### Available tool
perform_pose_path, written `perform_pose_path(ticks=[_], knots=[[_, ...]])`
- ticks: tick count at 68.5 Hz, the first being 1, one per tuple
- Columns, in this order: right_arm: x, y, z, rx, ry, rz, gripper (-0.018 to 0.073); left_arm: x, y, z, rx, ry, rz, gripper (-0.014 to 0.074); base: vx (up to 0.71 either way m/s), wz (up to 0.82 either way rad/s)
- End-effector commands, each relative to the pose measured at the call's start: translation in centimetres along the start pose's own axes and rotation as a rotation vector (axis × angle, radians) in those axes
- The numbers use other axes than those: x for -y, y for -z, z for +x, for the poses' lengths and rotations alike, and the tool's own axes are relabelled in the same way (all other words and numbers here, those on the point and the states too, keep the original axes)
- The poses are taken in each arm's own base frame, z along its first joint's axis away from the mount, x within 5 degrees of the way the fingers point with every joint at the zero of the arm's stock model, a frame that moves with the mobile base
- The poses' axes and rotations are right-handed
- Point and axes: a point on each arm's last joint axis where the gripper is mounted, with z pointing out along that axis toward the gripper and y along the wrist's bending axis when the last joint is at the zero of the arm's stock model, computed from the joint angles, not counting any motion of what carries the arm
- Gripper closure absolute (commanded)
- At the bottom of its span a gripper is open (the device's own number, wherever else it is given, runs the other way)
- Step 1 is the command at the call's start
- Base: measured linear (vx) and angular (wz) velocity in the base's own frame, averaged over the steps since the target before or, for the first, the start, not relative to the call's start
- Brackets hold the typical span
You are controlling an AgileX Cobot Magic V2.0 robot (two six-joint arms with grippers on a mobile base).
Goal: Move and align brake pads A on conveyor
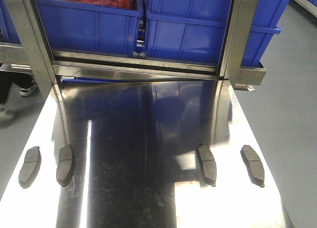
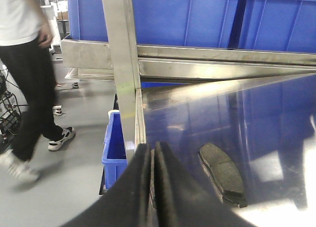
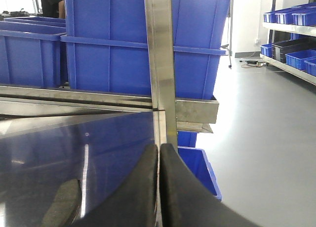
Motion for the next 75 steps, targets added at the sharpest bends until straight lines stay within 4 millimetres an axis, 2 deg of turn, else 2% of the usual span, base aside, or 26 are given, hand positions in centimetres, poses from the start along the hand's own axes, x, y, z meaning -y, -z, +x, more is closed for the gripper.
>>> perform_pose_path(ticks=[1, 75], knots=[[0.03, 0.07, -0.13, 0.073, 0.013, 0.002, 0.0562, -0.02, 0.18, -1.01, 0.094, 0.009, -0.003, 0.0603, 0.0, 0.0], [0.03, 0.07, -0.13, 0.073, 0.013, 0.002, 0.0562, -0.02, 0.18, -1.01, 0.094, 0.009, -0.003, 0.0603, 0.0, 0.0]])
